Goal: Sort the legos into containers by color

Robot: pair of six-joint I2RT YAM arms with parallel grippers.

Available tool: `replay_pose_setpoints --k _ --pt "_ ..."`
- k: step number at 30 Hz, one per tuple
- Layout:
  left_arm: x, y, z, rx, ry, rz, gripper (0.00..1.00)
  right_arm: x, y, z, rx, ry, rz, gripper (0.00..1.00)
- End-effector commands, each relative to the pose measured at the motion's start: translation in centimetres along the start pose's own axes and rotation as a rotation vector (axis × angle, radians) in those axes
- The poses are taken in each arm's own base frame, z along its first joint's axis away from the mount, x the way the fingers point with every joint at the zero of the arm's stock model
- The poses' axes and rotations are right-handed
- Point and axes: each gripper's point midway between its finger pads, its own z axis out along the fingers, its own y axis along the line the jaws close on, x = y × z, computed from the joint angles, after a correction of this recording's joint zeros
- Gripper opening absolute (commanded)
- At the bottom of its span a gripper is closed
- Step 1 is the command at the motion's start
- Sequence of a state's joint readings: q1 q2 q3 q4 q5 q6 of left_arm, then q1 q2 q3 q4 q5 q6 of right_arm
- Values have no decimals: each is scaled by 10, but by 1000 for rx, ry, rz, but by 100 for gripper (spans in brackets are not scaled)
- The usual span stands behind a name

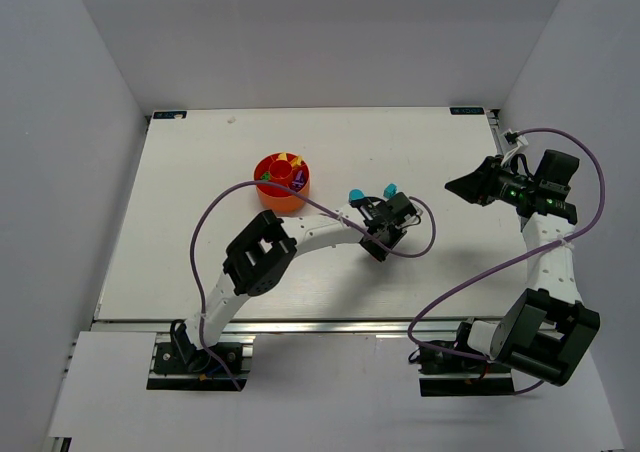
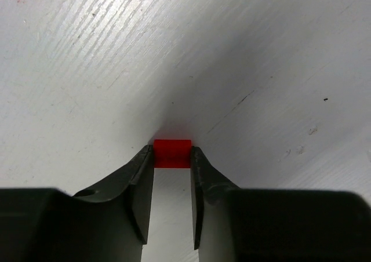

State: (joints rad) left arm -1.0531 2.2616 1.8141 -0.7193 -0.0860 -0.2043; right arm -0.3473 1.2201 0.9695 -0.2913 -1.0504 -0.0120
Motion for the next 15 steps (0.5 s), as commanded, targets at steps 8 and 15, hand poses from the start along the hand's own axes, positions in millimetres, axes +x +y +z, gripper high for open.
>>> replay_pose_setpoints --k 8,15 --pt "-21 14 -30 -27 -73 -25 13 1 -2 -1 -9 -1 -10 34" --pt "-56 102 -111 -132 -270 -152 6 2 -2 -1 -9 -2 -10 33"
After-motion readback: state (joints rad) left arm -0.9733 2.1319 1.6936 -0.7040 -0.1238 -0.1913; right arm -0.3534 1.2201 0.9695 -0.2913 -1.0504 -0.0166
